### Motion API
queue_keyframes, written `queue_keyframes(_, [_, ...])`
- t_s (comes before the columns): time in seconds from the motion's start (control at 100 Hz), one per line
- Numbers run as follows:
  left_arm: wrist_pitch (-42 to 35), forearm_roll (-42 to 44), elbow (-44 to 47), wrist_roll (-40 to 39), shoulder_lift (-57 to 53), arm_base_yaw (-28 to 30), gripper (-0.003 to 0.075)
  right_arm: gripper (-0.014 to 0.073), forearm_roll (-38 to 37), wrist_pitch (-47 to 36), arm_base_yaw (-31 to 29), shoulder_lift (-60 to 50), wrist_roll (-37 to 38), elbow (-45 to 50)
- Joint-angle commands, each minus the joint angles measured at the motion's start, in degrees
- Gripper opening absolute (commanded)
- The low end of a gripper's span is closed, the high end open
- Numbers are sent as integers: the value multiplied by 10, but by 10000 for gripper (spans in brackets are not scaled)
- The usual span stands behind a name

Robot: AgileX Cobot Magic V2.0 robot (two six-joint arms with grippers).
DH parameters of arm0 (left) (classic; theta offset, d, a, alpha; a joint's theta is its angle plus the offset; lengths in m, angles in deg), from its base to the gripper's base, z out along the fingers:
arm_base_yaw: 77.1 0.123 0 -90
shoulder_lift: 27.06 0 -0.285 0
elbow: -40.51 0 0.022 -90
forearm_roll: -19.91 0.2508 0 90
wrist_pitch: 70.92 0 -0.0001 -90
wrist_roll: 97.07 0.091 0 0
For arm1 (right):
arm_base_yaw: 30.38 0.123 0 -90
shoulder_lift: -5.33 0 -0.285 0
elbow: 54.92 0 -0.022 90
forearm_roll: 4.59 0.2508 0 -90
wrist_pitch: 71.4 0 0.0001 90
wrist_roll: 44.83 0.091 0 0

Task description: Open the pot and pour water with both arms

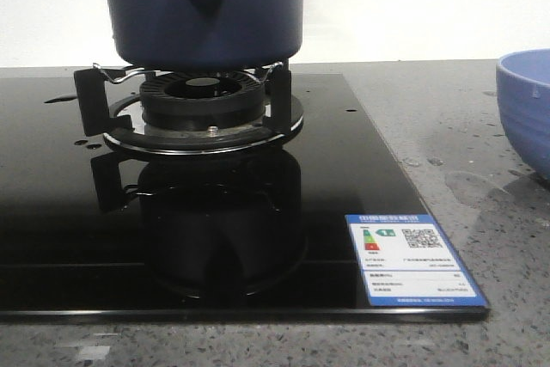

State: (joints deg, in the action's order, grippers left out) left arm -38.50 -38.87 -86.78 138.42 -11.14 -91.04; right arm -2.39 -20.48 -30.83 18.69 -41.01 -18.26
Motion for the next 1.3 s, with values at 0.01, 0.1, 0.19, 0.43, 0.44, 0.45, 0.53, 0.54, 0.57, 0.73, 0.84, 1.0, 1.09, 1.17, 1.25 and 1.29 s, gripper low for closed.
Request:
queue_keyframes(0.01, [-33, -18, -4, -10, -24, 3, -20, -69, 0, -50, 2, 9, -8, -10])
queue_keyframes(0.1, [-32, -24, -4, -10, -36, 3, -20, -69, 0, -50, 2, 9, -8, -10])
queue_keyframes(0.19, [-32, -27, -4, -10, -39, 3, -20, -69, 0, -50, 2, 9, -8, -9])
queue_keyframes(0.43, [-32, -27, -4, -10, -39, 3, -20, -69, 0, -50, 2, 9, -8, -9])
queue_keyframes(0.44, [-32, -27, -4, -10, -39, 3, -20, -69, 0, -50, 2, 9, -8, -9])
queue_keyframes(0.45, [-32, -27, -4, -10, -39, 3, -20, -69, 0, -50, 2, 9, -8, -9])
queue_keyframes(0.53, [-32, -27, -4, -10, -39, 3, -20, -69, 0, -50, 2, 9, -8, -9])
queue_keyframes(0.54, [-32, -27, -4, -10, -39, 3, -20, -69, 0, -50, 2, 9, -8, -9])
queue_keyframes(0.57, [-32, -27, -4, -10, -39, 3, -20, -69, 0, -50, 2, 9, -8, -9])
queue_keyframes(0.73, [-33, -23, -4, -10, -39, 3, -20, -69, 0, -50, 2, 9, -8, -9])
queue_keyframes(0.84, [-79, 26, -4, -5, -39, 3, -20, -69, 0, -50, 2, 9, -8, -9])
queue_keyframes(1.0, [-216, 163, 9, -84, -39, 3, -20, -69, 0, -50, 2, 9, -8, -9])
queue_keyframes(1.09, [-277, 360, 33, -264, -39, 3, -20, -69, 0, -50, 2, 9, -8, -9])
queue_keyframes(1.17, [-310, 535, 66, -418, -39, 3, -20, -69, 0, -50, 2, 9, -8, -9])
queue_keyframes(1.25, [-335, 599, 100, -489, -39, 4, -20, -69, 0, -50, 2, 9, -8, -9])
queue_keyframes(1.29, [-340, 599, 125, -497, -39, 4, -20, -69, 0, -50, 2, 9, -8, -9])
